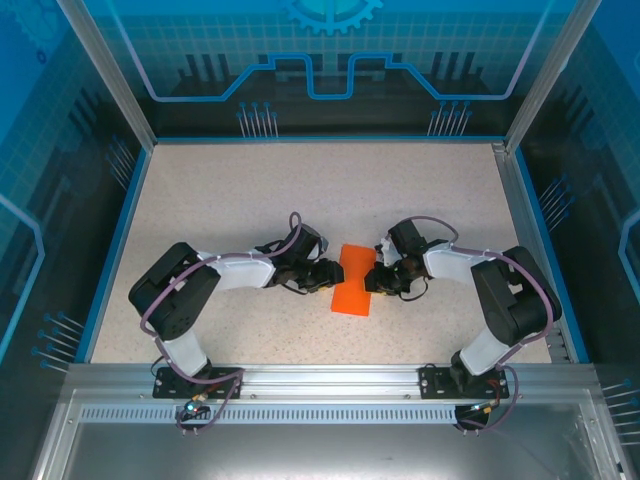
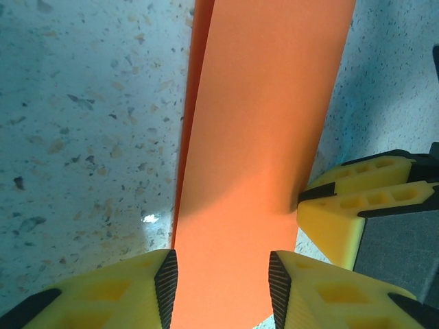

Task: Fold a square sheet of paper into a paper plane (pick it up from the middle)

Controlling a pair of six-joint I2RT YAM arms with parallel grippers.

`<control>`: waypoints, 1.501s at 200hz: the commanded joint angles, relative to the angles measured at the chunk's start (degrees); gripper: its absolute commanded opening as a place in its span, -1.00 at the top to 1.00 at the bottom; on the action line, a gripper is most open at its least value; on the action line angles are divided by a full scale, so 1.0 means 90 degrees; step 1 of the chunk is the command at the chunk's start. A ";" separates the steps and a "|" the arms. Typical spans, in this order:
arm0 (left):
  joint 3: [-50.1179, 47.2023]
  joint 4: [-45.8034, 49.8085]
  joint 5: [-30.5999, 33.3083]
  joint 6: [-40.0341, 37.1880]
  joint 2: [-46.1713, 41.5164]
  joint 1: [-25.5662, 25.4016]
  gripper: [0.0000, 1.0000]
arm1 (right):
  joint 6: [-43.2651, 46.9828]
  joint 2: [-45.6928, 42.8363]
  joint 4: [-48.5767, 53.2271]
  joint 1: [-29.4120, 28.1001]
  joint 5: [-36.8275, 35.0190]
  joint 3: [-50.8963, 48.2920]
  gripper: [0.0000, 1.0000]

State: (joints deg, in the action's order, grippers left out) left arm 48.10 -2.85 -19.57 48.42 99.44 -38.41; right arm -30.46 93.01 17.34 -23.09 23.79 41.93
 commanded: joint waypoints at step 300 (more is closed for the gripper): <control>0.0027 -0.0764 -0.0906 0.0456 0.0445 -0.0121 0.24 | 0.0025 0.0244 -0.0276 0.0127 -0.0003 -0.0497 0.49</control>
State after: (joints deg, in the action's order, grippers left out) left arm 45.58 -9.30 -26.02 52.45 102.08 -39.29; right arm -30.61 92.82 13.98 -22.09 26.39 40.05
